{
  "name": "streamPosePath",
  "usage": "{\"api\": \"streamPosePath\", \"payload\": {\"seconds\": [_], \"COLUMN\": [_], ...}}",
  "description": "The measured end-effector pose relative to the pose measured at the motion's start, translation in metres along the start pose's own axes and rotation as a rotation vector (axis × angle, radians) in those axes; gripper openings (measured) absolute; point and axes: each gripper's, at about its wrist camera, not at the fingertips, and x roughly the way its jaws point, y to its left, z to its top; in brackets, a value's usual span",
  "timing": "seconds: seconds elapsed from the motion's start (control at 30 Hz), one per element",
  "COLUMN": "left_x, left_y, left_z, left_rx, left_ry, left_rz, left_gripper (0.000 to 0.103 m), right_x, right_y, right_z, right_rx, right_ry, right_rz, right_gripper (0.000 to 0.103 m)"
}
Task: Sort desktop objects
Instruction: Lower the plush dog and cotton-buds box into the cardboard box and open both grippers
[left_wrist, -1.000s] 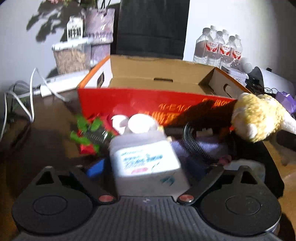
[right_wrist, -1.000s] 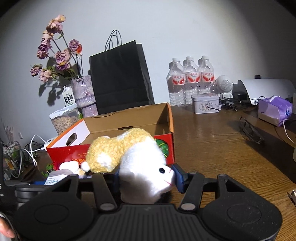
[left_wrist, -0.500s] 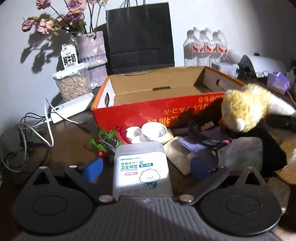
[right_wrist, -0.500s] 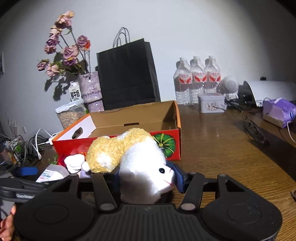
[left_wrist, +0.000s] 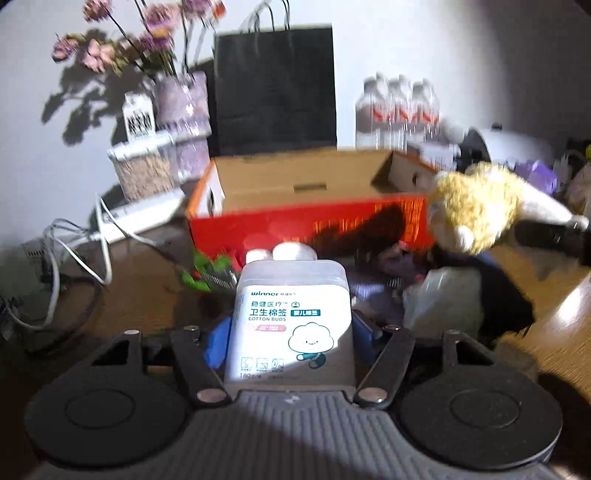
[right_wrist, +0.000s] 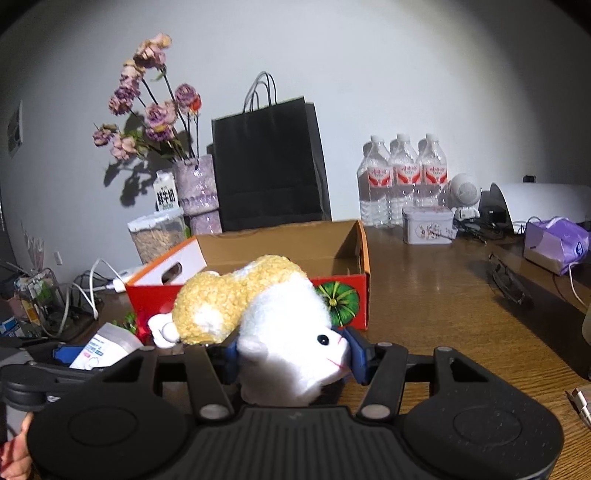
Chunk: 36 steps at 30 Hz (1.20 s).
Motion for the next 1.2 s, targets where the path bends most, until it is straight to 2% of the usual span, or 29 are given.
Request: {"api": "streamPosePath", "payload": {"seconds": [0.2,0.27,0.37,0.47,0.53,0.6,0.7,0.77,0.87,0.93,1.0,1.1,1.17,1.2], "left_x": [-0.020,-0.013,0.014,0.067,0.115,0.159,0.213,0.241,0.262,0.271,0.270,0.264,0.252,0.242], "left_y": [0.014,0.018,0.026,0.036,0.035,0.031,0.024,0.024,0.026,0.027,0.031,0.035,0.036,0.037], "left_z": [0.040,0.061,0.107,0.155,0.183,0.197,0.199,0.197,0.190,0.185,0.181,0.184,0.192,0.196], "left_rx": [-0.059,-0.064,-0.074,-0.117,-0.102,-0.087,-0.043,-0.039,-0.015,-0.013,-0.033,-0.040,-0.030,-0.023], "left_ry": [-0.112,-0.124,-0.142,-0.067,0.003,0.068,0.168,0.228,0.294,0.327,0.320,0.309,0.278,0.256], "left_rz": [-0.022,-0.027,-0.031,-0.051,-0.024,0.032,0.100,0.127,0.126,0.138,0.145,0.120,0.101,0.093], "left_gripper": [0.066,0.066,0.067,0.067,0.067,0.067,0.067,0.067,0.068,0.070,0.072,0.081,0.083,0.088], "right_x": [-0.010,-0.007,0.009,0.048,0.097,0.145,0.213,0.244,0.277,0.290,0.302,0.302,0.294,0.287], "right_y": [-0.003,-0.007,-0.015,-0.025,-0.030,-0.031,-0.031,-0.027,-0.016,-0.013,-0.014,-0.012,-0.012,-0.014], "right_z": [0.018,0.029,0.062,0.102,0.130,0.144,0.148,0.142,0.131,0.128,0.124,0.124,0.129,0.134], "right_rx": [0.036,0.042,0.075,0.107,0.118,0.114,0.103,0.056,-0.022,-0.055,-0.057,-0.056,-0.033,-0.015], "right_ry": [-0.052,-0.067,-0.077,-0.049,0.022,0.103,0.251,0.324,0.417,0.451,0.498,0.499,0.484,0.471], "right_rz": [0.020,0.018,0.003,-0.033,-0.069,-0.119,-0.220,-0.249,-0.333,-0.347,-0.375,-0.385,-0.354,-0.326], "right_gripper": [0.054,0.054,0.054,0.054,0.054,0.054,0.054,0.054,0.057,0.059,0.061,0.067,0.071,0.074]}}
